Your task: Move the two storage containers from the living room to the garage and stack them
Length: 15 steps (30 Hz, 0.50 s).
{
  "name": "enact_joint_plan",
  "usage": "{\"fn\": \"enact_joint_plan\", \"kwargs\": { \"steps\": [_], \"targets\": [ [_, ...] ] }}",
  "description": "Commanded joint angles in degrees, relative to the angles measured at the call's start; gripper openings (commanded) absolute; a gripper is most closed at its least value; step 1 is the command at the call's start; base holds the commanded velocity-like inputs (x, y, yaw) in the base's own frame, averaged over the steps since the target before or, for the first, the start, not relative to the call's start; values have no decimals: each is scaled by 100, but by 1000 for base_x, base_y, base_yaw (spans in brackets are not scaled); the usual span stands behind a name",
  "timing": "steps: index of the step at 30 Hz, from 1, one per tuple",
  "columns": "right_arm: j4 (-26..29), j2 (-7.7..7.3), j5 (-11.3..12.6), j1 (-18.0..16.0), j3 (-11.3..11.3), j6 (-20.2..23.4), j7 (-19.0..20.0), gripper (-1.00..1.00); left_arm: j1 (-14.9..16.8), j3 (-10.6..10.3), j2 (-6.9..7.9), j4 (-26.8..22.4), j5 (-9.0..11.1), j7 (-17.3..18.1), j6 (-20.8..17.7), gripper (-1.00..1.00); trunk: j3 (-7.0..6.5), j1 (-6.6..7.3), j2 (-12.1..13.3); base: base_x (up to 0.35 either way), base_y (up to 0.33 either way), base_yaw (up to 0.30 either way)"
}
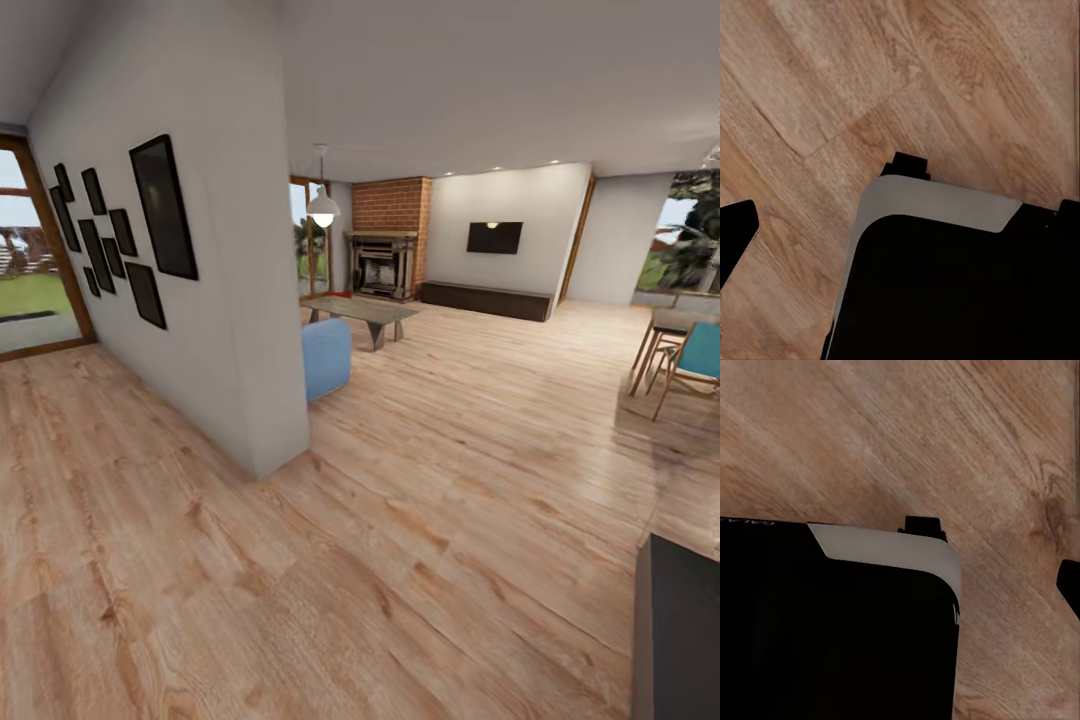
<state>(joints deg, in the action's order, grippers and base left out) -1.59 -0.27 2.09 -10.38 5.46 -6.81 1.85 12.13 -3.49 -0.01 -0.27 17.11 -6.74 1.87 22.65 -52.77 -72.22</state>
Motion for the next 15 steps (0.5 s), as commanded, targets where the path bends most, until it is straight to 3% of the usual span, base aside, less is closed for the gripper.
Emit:
{"fn": "enact_joint_plan", "kwargs": {
  "steps": [1, 15],
  "targets": [
    [-17, 0, 15, -8, 44, -31, 17, 100, 3, -38, 4, 1, 47, -12, 15, 100, 6, -3, -3, 324, 0, -240],
    [-17, 4, -34, -8, 79, 2, 9, 100, 1, -38, -1, 5, 47, -12, 15, 100, 6, -3, -3, 324, 0, -270]
  ]
}}
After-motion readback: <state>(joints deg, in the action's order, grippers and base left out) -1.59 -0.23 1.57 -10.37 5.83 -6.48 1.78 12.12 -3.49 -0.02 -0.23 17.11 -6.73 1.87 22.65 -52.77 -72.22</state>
